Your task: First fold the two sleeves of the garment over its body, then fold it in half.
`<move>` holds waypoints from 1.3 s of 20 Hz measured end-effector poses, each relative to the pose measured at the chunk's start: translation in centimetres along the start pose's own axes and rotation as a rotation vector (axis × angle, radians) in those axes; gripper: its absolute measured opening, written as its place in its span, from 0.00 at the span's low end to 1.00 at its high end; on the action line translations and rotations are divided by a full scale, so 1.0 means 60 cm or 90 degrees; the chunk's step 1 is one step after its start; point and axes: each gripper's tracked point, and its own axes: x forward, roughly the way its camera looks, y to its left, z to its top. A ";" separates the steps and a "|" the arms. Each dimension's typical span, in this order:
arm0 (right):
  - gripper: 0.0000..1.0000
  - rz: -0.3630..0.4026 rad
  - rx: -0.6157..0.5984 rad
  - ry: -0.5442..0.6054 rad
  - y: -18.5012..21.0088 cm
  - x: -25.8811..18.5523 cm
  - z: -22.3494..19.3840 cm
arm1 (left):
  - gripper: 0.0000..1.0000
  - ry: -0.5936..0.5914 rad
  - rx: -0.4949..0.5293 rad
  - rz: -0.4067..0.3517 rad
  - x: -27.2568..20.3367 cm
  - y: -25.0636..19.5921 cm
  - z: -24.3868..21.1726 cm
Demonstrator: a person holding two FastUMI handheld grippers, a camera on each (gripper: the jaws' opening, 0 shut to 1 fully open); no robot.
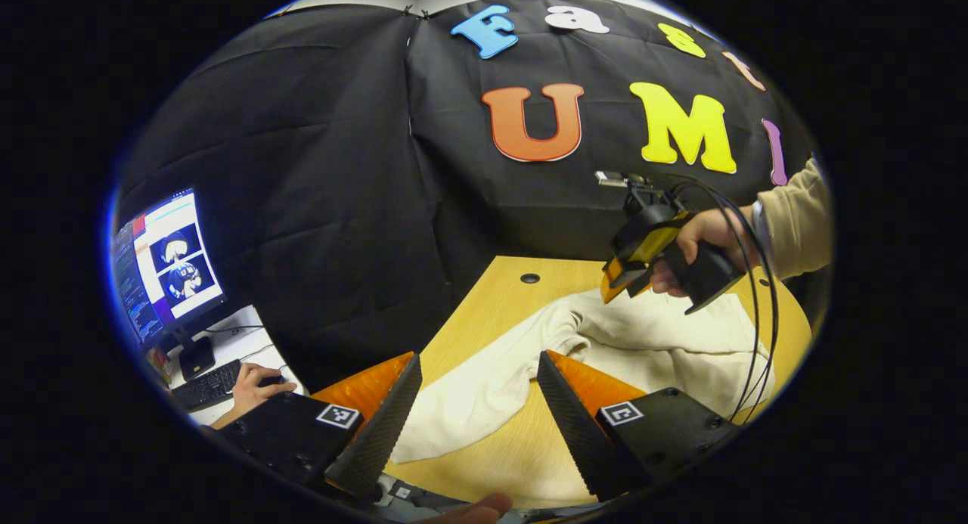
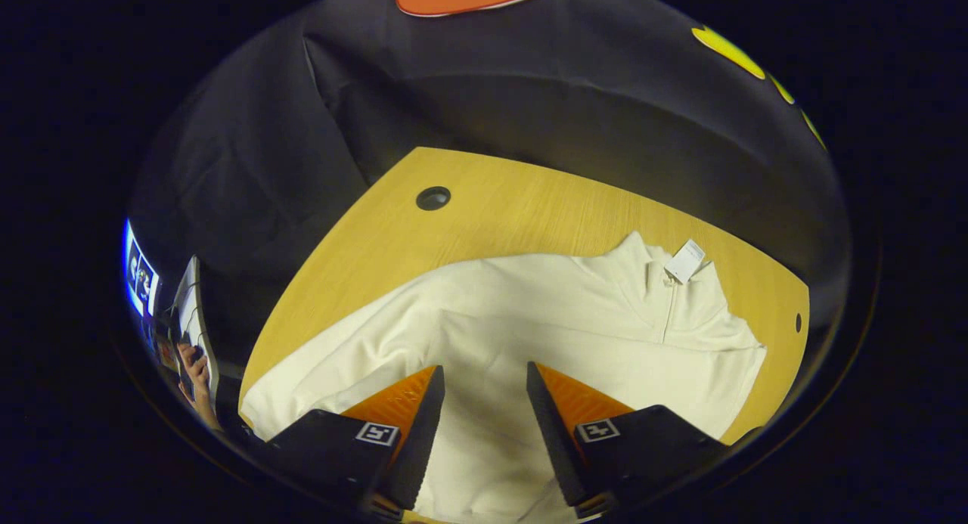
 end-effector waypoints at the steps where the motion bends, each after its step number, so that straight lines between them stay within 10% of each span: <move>1: 0.77 0.011 -0.008 -0.014 0.005 -0.019 0.003 | 1.00 0.009 -0.004 0.005 0.002 0.005 -0.009; 11: 0.96 0.089 -0.026 -0.031 -0.005 -0.223 -0.077 | 0.99 0.168 -0.101 0.111 0.044 0.107 -0.170; 26: 0.95 0.066 -0.005 0.031 -0.094 -0.257 -0.236 | 0.99 0.448 -0.389 0.206 0.081 0.154 -0.328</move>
